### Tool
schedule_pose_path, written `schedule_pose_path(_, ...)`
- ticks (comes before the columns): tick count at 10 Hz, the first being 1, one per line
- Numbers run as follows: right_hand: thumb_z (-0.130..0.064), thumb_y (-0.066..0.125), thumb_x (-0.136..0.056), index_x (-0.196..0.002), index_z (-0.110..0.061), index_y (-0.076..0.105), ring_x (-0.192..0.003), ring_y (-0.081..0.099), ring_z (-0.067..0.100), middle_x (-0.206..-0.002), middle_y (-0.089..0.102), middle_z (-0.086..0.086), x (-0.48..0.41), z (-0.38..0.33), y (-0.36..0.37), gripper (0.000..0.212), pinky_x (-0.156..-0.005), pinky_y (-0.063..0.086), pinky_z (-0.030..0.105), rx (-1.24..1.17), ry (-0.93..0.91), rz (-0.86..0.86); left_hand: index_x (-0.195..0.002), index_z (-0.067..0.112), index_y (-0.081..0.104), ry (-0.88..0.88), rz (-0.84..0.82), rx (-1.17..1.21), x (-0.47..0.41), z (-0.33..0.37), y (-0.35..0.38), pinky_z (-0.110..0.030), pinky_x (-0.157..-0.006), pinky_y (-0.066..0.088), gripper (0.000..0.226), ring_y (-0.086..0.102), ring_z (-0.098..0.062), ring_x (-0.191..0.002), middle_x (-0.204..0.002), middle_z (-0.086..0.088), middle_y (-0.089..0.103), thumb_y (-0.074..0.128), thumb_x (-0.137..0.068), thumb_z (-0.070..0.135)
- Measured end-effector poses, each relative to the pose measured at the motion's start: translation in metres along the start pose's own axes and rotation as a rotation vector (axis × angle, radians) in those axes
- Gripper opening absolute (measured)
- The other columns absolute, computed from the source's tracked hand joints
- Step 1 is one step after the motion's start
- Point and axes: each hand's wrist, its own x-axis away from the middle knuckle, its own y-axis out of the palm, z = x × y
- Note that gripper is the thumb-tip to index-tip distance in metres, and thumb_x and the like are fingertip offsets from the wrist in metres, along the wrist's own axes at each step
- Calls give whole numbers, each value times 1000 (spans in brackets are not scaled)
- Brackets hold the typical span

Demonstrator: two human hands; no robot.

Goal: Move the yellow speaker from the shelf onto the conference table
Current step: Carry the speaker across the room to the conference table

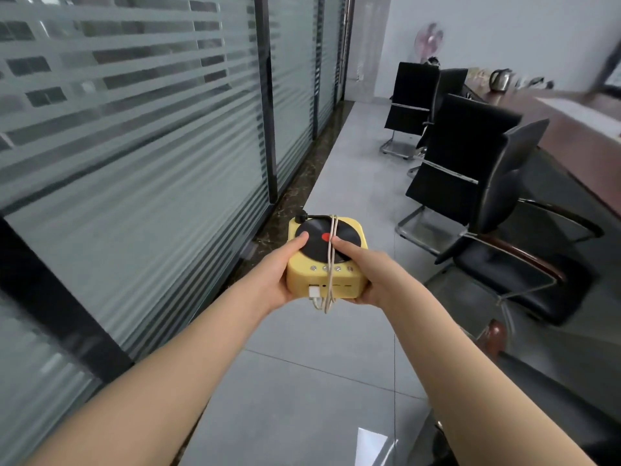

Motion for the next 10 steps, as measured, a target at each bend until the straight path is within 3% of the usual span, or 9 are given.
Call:
schedule_pose_path(2,-40,82,-65,-95,-11,57,-85,68,28,-90,69,10,-79,-55,12,48,-85,56,47,-32,-18,36,-106,19,67,-22,-64,-38,-92,59,-3,-36,-73,56,28,70,-22,-91,-92,-3,77,59,-88,38)
schedule_pose_path(4,-40,82,-65,-99,-11,58,-81,68,27,-85,70,9,-153,-94,5,51,-82,57,45,-67,-2,79,-98,18,67,-61,-88,-55,-175,94,10,-38,-75,55,24,69,-23,-88,-84,-3,77,58,-89,38)
schedule_pose_path(6,-42,83,-63,-112,-10,57,-88,68,29,-98,70,11,-243,-143,-14,63,-81,57,44,-75,0,102,-92,17,66,-64,-105,-55,-267,130,36,-35,-70,54,22,68,-20,-80,-72,-2,76,55,-91,36)
schedule_pose_path(10,-41,83,-64,-112,-9,57,-84,67,28,-96,69,11,-424,-280,-66,64,-79,57,44,-53,-22,103,-99,16,66,-61,-95,-30,-468,223,106,-38,-71,55,25,69,-24,-86,-81,-5,77,57,-90,37)
